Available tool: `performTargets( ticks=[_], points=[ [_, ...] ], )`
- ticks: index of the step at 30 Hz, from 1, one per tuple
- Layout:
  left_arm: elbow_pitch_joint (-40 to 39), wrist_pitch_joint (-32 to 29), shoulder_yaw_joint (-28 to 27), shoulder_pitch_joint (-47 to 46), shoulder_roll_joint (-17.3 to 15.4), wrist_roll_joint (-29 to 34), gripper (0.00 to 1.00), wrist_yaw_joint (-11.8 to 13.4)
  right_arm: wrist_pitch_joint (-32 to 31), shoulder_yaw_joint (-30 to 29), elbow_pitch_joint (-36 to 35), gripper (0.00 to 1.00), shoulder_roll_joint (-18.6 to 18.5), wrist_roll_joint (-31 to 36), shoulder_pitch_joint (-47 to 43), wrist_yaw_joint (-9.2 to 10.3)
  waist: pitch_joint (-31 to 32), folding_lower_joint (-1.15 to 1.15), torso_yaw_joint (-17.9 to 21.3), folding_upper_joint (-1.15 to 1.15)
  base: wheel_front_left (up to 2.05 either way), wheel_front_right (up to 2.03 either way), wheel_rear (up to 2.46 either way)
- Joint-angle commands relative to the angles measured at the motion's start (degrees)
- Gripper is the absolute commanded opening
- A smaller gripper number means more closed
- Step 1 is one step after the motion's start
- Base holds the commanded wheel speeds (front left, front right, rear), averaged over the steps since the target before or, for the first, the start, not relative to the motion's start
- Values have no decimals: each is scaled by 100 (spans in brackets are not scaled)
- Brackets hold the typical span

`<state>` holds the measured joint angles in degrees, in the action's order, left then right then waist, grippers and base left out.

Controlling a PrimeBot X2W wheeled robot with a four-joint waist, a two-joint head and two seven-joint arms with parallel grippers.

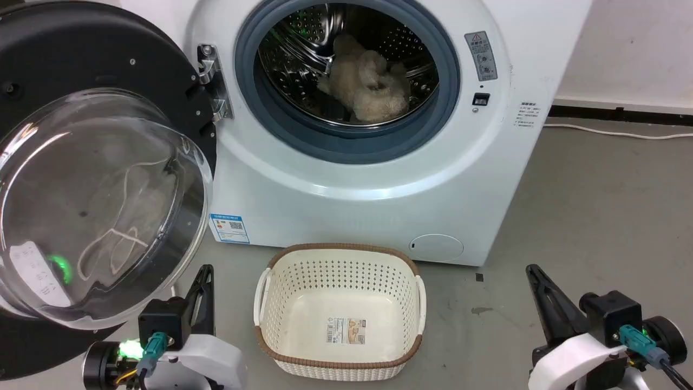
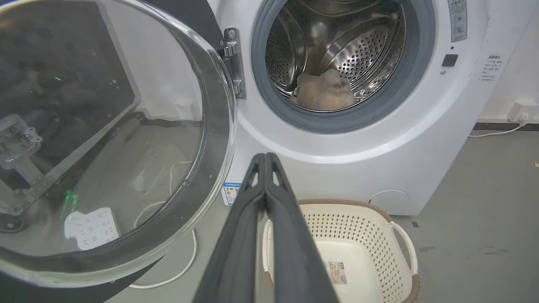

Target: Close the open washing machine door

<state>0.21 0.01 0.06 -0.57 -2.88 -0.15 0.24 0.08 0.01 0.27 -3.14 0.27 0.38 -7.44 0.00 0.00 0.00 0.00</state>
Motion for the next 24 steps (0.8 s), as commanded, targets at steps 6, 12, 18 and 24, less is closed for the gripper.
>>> performTargets(
  ticks=[6,12,18,24],
  points=[
    [-21,-1,-6,57,1,15,0,-24,-8,-1,-27,0,26,-27,-38,-5,0,0,0,0,0,0,0],
    [-21,-1,-6,57,1,15,0,-24,-8,-1,-27,0,26,-27,-38,-5,0,0,0,0,0,0,0],
    [-21,-1,-6,57,1,15,0,-24,-8,-1,-27,0,26,-27,-38,-5,0,0,0,0,0,0,0],
    [-21,-1,-6,57,1,15,0,-24,-8,-1,-27,0,26,-27,-38,-5,0,0,0,0,0,0,0]
  ],
)
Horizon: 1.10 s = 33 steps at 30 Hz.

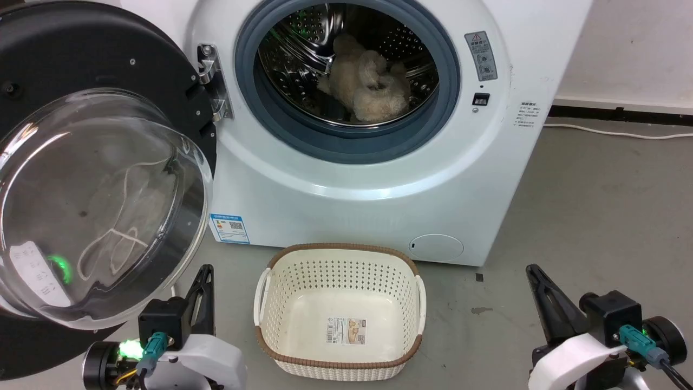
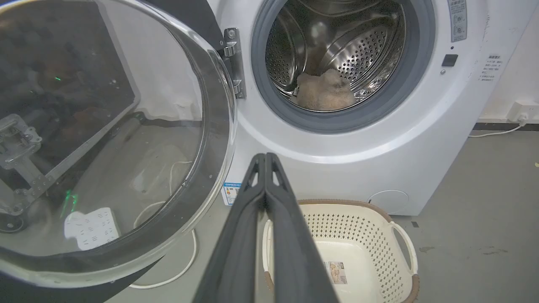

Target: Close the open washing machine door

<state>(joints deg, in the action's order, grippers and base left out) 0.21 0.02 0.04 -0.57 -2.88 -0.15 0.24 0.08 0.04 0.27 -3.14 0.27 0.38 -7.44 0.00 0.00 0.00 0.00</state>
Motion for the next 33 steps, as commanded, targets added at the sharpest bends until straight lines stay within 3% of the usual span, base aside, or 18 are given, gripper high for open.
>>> performTargets(
  ticks=[1,2,3,21,33],
  points=[
    [-21,-2,-4,57,1,15,0,-24,-8,-4,-27,0,26,-27,-38,-5,0,0,0,0,0,0,0],
    [-21,-2,-4,57,1,15,0,-24,-8,-4,-27,0,26,-27,-38,-5,0,0,0,0,0,0,0],
    [0,-1,2,0,0,0,100,0,0,-2,0,100,0,0,0,0,0,0,0,0,0,0,0],
    [0,173,103,26,-7,-2,100,17,172,-43,-14,100,3,-166,-106,-1,21,0,-93,0,0,0,0],
    [-3,341,192,105,-59,-10,100,20,340,25,-35,100,6,-280,-242,-1,106,0,-561,0,0,0,0]
  ],
)
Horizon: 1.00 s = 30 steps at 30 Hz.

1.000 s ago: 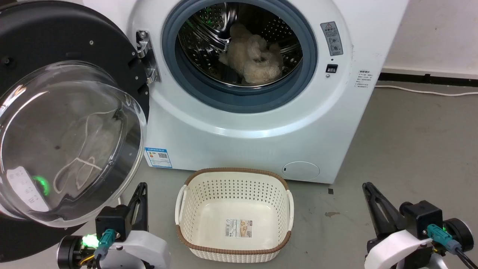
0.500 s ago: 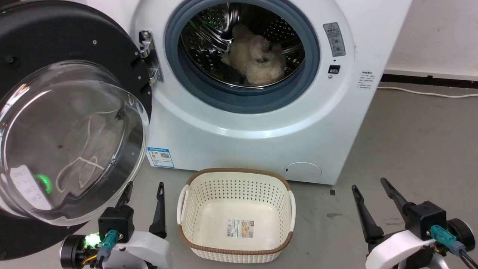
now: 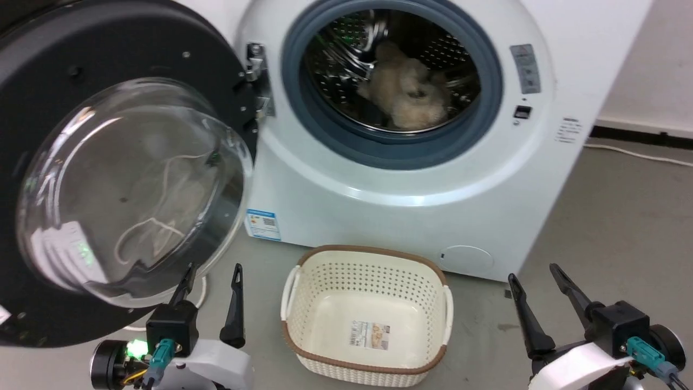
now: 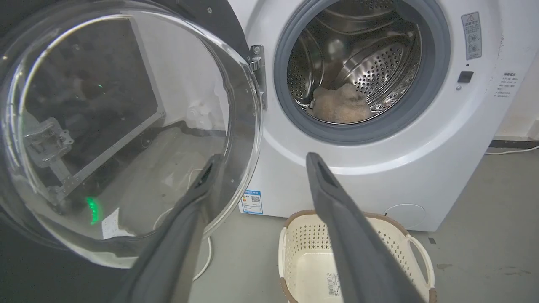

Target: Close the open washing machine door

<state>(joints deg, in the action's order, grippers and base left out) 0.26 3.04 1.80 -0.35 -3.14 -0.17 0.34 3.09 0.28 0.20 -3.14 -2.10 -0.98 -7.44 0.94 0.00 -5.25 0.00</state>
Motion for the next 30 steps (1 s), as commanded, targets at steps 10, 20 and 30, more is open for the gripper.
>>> performTargets(
  ticks=[10,20,30],
  points=[
    [-119,158,7,182,-56,-25,100,97,158,201,48,100,0,-82,-33,-1,-25,0,-353,0,0,0,0],
    [-269,278,-9,308,-58,-32,100,202,277,445,168,100,-61,-209,118,-2,-60,0,-616,0,0,0,0],
    [-381,398,-10,402,-70,-33,100,270,396,680,250,100,-127,-310,190,-2,-67,0,-858,0,0,0,0]
  ],
)
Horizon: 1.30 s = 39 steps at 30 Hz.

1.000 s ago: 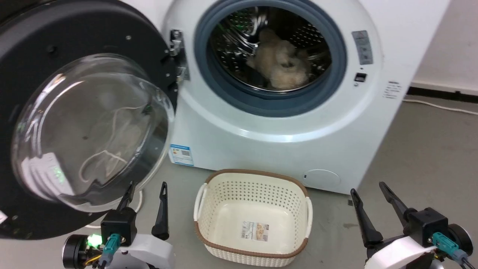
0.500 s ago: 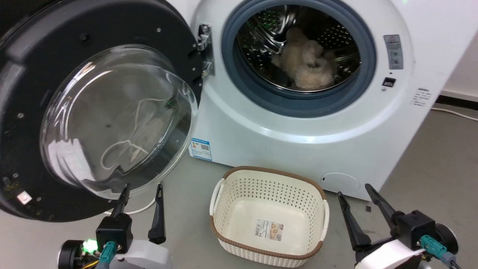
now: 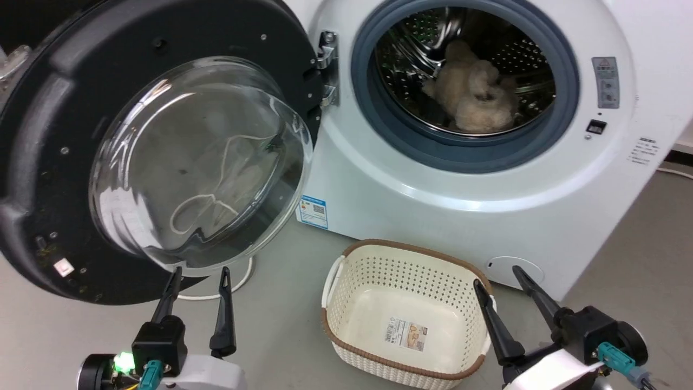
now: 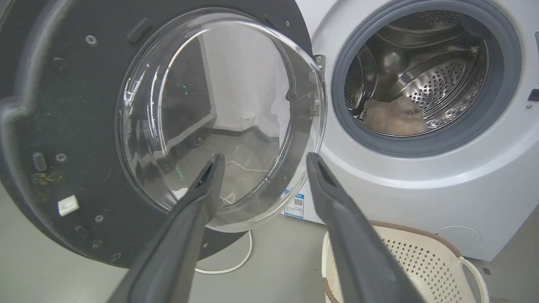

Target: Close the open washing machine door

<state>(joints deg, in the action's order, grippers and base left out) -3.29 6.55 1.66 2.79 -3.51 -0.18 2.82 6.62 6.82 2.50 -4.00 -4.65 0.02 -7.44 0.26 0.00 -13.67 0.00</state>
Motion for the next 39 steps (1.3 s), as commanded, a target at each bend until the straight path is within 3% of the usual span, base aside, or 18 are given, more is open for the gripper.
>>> performTargets(
  ticks=[1,39],
  points=[
    [-34,58,4,97,-35,-31,100,26,55,44,28,100,-46,-66,94,-2,2,0,-40,0,0,0,0],
    [-213,585,73,451,-146,-93,100,138,579,536,388,100,-116,-562,5,-4,58,0,-1056,0,0,0,0]
  ],
)
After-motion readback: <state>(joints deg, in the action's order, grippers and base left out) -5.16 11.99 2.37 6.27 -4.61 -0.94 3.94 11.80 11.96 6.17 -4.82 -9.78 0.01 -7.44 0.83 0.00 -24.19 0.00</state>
